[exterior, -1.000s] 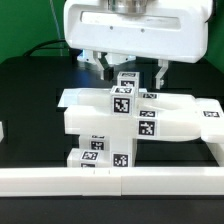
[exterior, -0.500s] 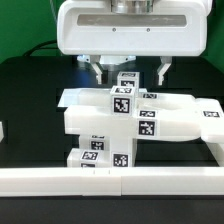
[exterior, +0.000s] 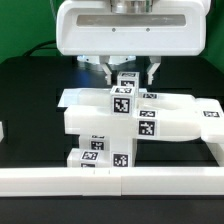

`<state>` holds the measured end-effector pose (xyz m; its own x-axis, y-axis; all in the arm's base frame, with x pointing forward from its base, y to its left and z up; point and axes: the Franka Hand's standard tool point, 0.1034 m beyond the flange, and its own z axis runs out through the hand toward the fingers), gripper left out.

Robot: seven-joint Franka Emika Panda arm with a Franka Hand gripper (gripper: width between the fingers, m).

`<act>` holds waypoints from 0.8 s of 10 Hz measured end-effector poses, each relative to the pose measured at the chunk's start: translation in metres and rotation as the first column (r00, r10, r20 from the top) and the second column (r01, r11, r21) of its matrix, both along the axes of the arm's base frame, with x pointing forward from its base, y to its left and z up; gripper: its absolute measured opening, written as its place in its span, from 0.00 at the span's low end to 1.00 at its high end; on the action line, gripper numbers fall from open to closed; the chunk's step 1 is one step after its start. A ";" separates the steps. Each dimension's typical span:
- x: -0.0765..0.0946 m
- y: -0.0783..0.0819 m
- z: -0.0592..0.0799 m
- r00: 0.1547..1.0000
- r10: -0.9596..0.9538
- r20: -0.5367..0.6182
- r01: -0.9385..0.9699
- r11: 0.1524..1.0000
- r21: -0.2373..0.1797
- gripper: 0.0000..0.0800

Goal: Assemble chair

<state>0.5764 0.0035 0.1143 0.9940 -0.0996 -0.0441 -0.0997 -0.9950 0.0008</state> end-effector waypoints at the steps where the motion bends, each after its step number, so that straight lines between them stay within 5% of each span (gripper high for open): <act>1: 0.000 0.000 0.000 1.000 0.000 0.000 0.000 1.000 0.000 0.36; 6: 0.000 0.001 0.000 0.945 -0.326 0.000 0.326 0.945 -0.006 0.36; 8: 0.001 0.001 0.000 0.846 -0.533 -0.003 0.533 0.846 0.015 0.36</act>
Offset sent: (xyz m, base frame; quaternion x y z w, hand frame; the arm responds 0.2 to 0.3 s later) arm 0.0000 0.0000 0.0000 0.0000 0.0000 0.1938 0.9810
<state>0.5775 0.0043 0.1142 0.7882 -0.6135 -0.0485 -0.6147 -0.7887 -0.0140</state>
